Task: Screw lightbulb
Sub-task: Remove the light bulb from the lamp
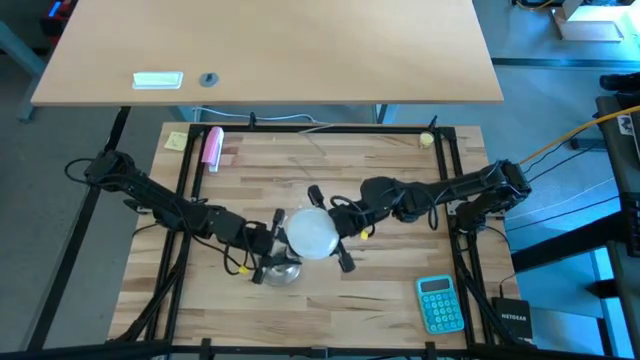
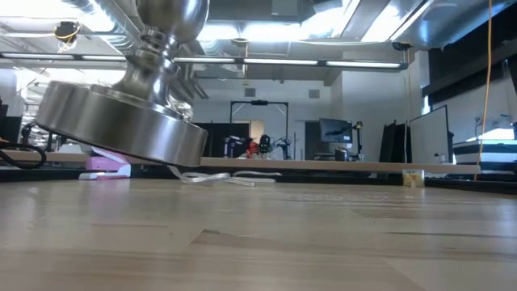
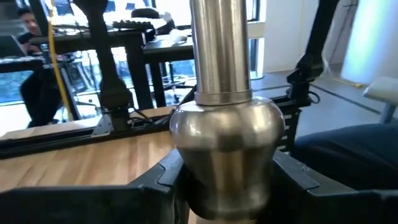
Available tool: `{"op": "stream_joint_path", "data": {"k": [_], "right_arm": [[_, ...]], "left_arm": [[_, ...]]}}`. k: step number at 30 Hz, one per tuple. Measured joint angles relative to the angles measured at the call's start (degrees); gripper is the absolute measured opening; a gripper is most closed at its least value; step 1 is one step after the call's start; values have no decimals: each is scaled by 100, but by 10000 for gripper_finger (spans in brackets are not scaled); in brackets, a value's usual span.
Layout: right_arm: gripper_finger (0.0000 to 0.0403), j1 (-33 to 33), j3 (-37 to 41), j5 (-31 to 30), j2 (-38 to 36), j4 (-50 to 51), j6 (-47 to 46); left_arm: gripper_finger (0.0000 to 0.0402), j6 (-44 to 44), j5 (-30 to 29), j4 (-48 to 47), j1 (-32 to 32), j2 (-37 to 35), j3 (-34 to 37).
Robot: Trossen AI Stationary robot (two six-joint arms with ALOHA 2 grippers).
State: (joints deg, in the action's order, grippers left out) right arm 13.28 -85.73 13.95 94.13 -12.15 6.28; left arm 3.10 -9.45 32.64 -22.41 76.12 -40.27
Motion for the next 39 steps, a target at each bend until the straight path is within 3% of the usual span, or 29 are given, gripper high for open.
{"op": "stream_joint_path", "data": {"k": [2,7,10,13,19,28,35,39], "right_arm": [[153,6,0,-324,0,32,1],[288,-8,0,-1184,-95,485,90],[347,60,0,-2185,-368,1175,-35],[372,219,0,-3279,-673,1792,-71],[366,533,0,-4397,-732,1626,-185],[329,320,-4,-4730,-39,-205,-24],[311,118,-2,-4562,176,-608,-22],[270,96,-2,-4528,170,-597,22]], "left_arm": [[130,34,-164,-15,-2,0,0],[130,57,-1034,-28,0,0,3],[130,46,-1690,-33,-49,0,4],[130,43,-2459,-26,-92,0,4],[130,-150,-3581,-35,-48,0,4],[130,-236,-3624,-84,-20,28,4],[130,-159,-3624,-74,-17,28,7],[130,-149,-3624,-83,-37,28,7]]}}
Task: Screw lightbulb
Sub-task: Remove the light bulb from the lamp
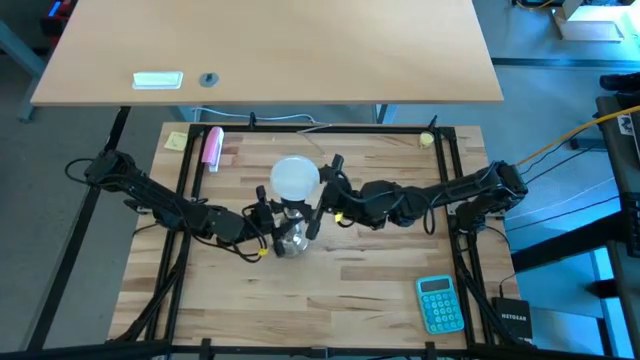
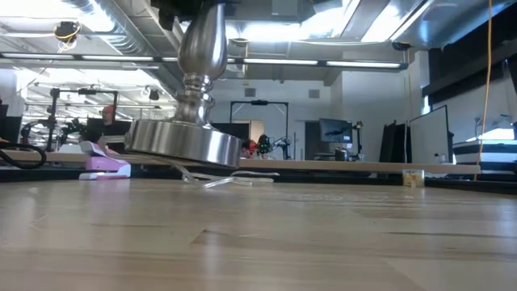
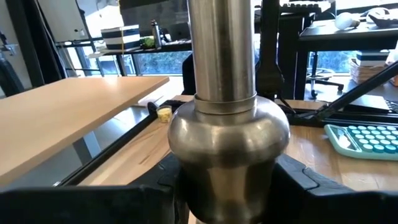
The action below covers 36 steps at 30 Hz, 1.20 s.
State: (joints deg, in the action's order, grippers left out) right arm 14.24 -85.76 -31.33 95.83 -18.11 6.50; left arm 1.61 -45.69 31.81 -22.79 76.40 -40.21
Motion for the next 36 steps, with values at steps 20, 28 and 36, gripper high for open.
{"op": "stream_joint_path", "data": {"k": [20,28,36], "right_arm": [[151,13,0,4846,-417,809,-310],[151,46,0,4135,-411,813,-285],[303,42,2,2549,-486,1271,-164]], "left_arm": [[129,127,4027,444,-19,-26,2],[129,40,4281,455,117,2,2],[129,182,2945,412,85,2,2]]}}
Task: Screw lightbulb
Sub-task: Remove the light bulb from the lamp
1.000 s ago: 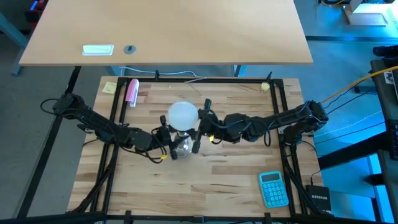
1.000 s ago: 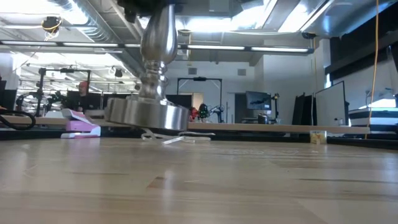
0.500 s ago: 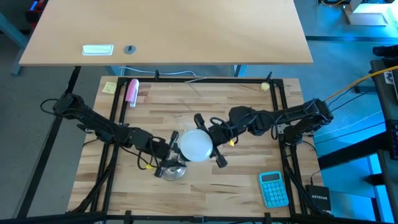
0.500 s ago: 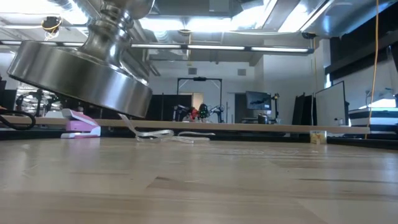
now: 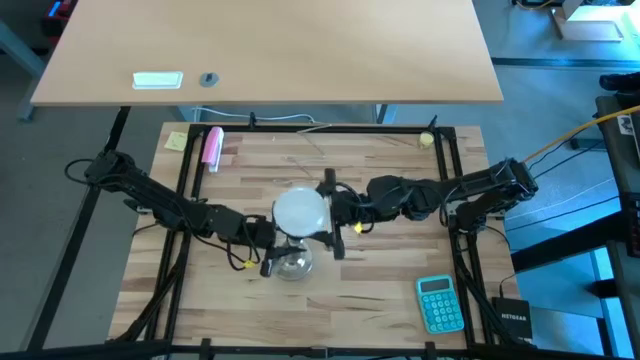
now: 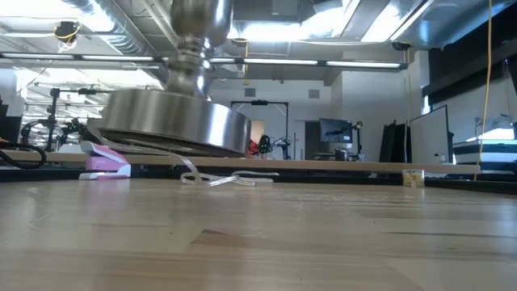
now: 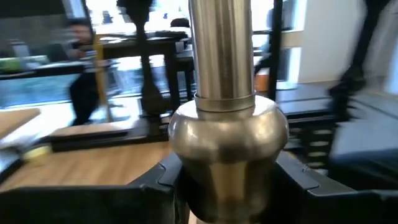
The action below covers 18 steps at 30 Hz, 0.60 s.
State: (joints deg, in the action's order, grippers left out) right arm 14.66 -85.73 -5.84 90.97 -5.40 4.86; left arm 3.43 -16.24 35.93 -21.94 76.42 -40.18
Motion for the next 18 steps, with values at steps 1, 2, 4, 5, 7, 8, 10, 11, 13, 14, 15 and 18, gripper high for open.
{"op": "stream_joint_path", "data": {"k": [1,2,4,5,7,8,10,11,13,14,15,18], "right_arm": [[329,0,0,-247,-50,188,-37],[353,0,0,-576,-112,430,-137],[383,10,0,-1134,-293,963,-358],[389,10,0,-1334,-369,1177,-465],[385,2,0,-1551,-467,1416,-622],[378,0,0,-1590,-475,1440,-692],[365,-4,0,-1620,-466,1390,-771],[358,-2,0,-1623,-422,1264,-775],[346,-2,0,-1766,-298,857,-772],[341,-2,0,-1882,-204,642,-763],[336,-1,0,-1998,-113,371,-724],[325,-50,2,-2359,156,-434,-327]], "left_arm": [[129,0,-270,-12,-25,0,0],[129,7,-559,-39,-57,0,0],[129,96,-1172,-79,-117,0,0],[129,154,-1547,-99,-143,0,0],[129,188,-2213,-112,-177,0,0],[129,181,-2519,-102,-181,0,0],[129,169,-3128,-93,-180,-3,0],[129,154,-3348,-104,-172,-4,0],[129,135,-3637,-120,-159,-4,0],[129,150,-3752,-137,-157,-4,0],[129,166,-3838,-143,-157,-4,0],[129,114,-3974,-159,-159,-4,-2]]}}
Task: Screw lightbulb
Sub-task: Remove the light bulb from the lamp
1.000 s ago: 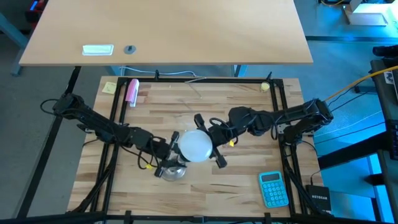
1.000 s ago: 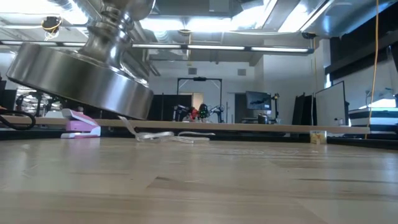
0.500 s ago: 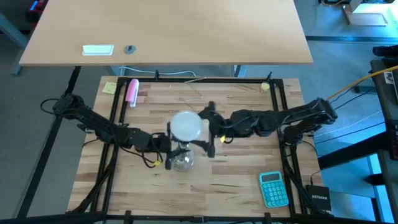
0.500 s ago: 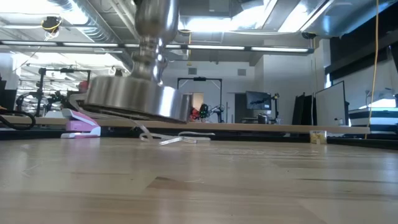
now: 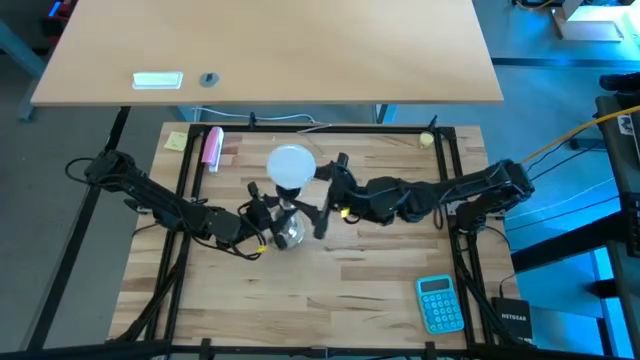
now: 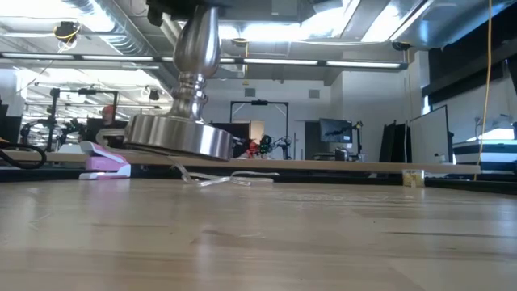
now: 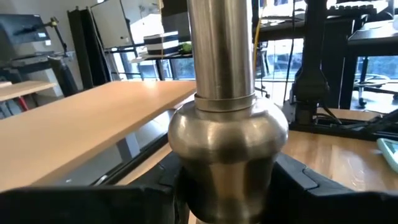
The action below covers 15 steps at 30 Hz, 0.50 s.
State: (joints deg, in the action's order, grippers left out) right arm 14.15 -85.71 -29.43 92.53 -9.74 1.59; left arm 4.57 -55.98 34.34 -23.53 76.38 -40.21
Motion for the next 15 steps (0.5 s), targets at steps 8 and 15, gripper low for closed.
{"op": "stream_joint_path", "data": {"k": [8,15], "right_arm": [[310,-296,0,-163,451,-1303,261],[242,-354,0,-47,482,-1240,365]], "left_arm": [[129,-4,-64,-65,-4,0,0],[129,-2,-80,-97,-21,0,0]]}}
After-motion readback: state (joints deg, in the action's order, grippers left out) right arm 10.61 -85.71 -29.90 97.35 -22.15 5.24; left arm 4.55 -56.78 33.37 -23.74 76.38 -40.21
